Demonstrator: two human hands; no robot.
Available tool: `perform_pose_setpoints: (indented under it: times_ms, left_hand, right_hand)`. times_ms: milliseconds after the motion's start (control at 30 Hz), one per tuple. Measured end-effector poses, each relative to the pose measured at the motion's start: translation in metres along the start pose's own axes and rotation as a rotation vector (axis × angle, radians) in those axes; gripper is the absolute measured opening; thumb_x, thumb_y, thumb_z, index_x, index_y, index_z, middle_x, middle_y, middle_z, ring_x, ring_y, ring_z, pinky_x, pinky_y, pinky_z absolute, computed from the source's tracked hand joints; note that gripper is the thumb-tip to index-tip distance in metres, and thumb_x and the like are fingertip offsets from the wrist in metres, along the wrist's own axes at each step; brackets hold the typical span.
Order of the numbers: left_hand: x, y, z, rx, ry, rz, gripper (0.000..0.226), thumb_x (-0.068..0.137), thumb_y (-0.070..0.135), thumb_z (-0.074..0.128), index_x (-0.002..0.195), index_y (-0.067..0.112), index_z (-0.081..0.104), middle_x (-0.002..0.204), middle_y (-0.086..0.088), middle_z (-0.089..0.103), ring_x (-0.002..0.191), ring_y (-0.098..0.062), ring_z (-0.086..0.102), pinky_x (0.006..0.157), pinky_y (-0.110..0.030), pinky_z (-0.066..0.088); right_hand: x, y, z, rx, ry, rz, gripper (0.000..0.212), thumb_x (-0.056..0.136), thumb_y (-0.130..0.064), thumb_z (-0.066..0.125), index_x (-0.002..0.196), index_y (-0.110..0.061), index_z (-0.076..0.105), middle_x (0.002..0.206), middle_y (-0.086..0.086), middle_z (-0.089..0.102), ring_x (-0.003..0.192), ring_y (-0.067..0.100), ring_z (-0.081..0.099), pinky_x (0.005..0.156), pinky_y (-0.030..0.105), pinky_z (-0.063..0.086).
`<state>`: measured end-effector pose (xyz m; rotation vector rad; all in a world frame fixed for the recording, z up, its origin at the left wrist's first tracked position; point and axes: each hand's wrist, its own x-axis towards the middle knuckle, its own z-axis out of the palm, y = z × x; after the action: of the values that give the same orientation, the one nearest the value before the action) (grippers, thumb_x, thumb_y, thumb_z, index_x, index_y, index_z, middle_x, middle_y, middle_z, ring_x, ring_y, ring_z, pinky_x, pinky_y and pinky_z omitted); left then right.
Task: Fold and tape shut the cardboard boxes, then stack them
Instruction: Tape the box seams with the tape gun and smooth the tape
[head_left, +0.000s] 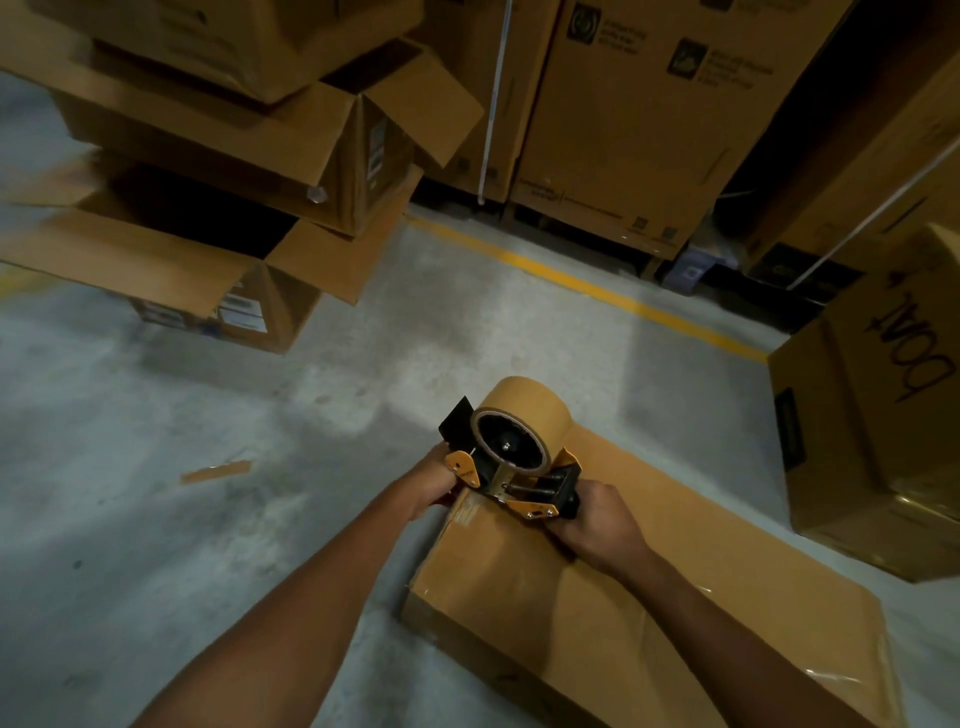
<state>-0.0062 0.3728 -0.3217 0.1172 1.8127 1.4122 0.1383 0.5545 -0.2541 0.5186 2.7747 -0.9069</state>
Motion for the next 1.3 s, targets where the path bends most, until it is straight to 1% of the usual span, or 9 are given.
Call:
perform_pose_setpoints:
  times_ms: [100, 233, 367, 500, 567, 700, 967, 1100, 1300]
  left_hand:
    - [-0.003, -0.008, 0.001, 0.182, 0.01, 0.006, 0.026, 0.097, 0.013, 0.045, 0.072, 0.015, 0.051, 0.064, -0.01, 0.047, 0.054, -0.021, 0.044, 0.059, -0.034, 0.039]
    - [-0.008, -0.043, -0.001, 0.324, -0.011, 0.11, 0.032, 0.107, 0.04, 0.036, 0.123, 0.018, 0.052, 0.1, -0.016, 0.066, 0.09, -0.031, 0.064, 0.083, -0.039, 0.051]
    - [-0.019, -0.055, 0.005, 0.137, 0.228, 0.294, 0.025, 0.101, 0.015, 0.051, 0.123, 0.017, 0.064, 0.121, -0.001, 0.066, 0.115, -0.015, 0.059, 0.101, -0.033, 0.047]
    - [-0.054, -0.035, 0.007, -0.195, 0.075, 0.235, 0.032, 0.099, 0.001, 0.044, 0.095, 0.016, 0.071, 0.082, 0.011, 0.071, 0.086, -0.011, 0.064, 0.074, -0.016, 0.047]
    - [-0.063, -0.034, 0.007, -0.132, -0.043, 0.216, 0.028, 0.096, 0.016, 0.051, 0.116, 0.023, 0.069, 0.098, 0.01, 0.073, 0.093, -0.009, 0.066, 0.082, -0.021, 0.05]
    - [-0.058, -0.05, 0.005, 0.099, -0.069, 0.228, 0.076, 0.08, 0.066, 0.063, 0.147, 0.035, 0.044, 0.148, 0.009, 0.051, 0.136, -0.012, 0.047, 0.114, -0.043, 0.039]
    - [-0.066, -0.037, 0.013, 0.008, -0.008, 0.178, 0.03, 0.091, 0.032, 0.063, 0.119, 0.024, 0.067, 0.118, -0.004, 0.071, 0.112, -0.025, 0.065, 0.102, -0.043, 0.047]
    - [-0.064, -0.036, 0.011, 0.025, 0.001, 0.168, 0.048, 0.087, 0.038, 0.064, 0.134, 0.031, 0.06, 0.13, 0.002, 0.066, 0.121, -0.022, 0.062, 0.107, -0.044, 0.047]
    - [-0.075, -0.025, 0.018, 0.852, 0.124, 0.426, 0.064, 0.105, 0.046, 0.028, 0.16, 0.025, 0.0, 0.166, 0.004, 0.008, 0.153, -0.017, 0.006, 0.123, -0.036, 0.016]
  right_hand:
    - [0.001, -0.001, 0.0, -0.018, 0.002, 0.014, 0.06, 0.065, -0.068, 0.056, 0.108, -0.03, 0.073, 0.097, -0.008, 0.074, 0.088, 0.012, 0.068, 0.076, 0.04, 0.057]
    - [-0.003, -0.006, -0.002, -0.01, -0.001, 0.022, 0.048, 0.069, -0.064, 0.063, 0.103, -0.031, 0.072, 0.093, -0.008, 0.073, 0.084, 0.011, 0.067, 0.075, 0.038, 0.056]
    - [-0.005, -0.009, -0.004, 0.018, -0.016, 0.062, 0.042, 0.072, -0.065, 0.068, 0.096, -0.031, 0.072, 0.088, -0.007, 0.073, 0.08, 0.009, 0.067, 0.072, 0.037, 0.057]
    - [-0.009, -0.02, -0.007, 0.132, -0.112, 0.121, 0.033, 0.073, -0.056, 0.075, 0.079, -0.023, 0.073, 0.066, 0.004, 0.069, 0.052, 0.016, 0.058, 0.054, 0.033, 0.046]
    - [-0.006, -0.02, -0.01, 0.108, -0.107, 0.086, 0.035, 0.073, -0.059, 0.074, 0.085, -0.026, 0.074, 0.071, 0.004, 0.072, 0.057, 0.015, 0.061, 0.058, 0.036, 0.05]
    - [0.0, -0.019, -0.01, -0.039, -0.104, -0.022, 0.019, 0.087, -0.049, 0.071, 0.097, -0.034, 0.072, 0.091, -0.009, 0.071, 0.086, 0.012, 0.066, 0.08, 0.034, 0.055]
    - [-0.002, 0.007, -0.011, -0.082, -0.129, 0.051, 0.046, 0.067, -0.069, 0.063, 0.085, -0.028, 0.072, 0.078, -0.008, 0.07, 0.073, 0.01, 0.065, 0.07, 0.039, 0.058]
    - [-0.022, 0.044, -0.02, -0.048, -0.122, 0.125, 0.029, 0.076, -0.057, 0.072, 0.076, -0.029, 0.066, 0.075, -0.005, 0.069, 0.073, 0.015, 0.067, 0.068, 0.037, 0.058]
    - [-0.032, 0.054, -0.029, -0.058, -0.109, 0.123, 0.024, 0.077, -0.05, 0.073, 0.071, -0.029, 0.063, 0.069, -0.005, 0.067, 0.068, 0.013, 0.067, 0.063, 0.034, 0.054]
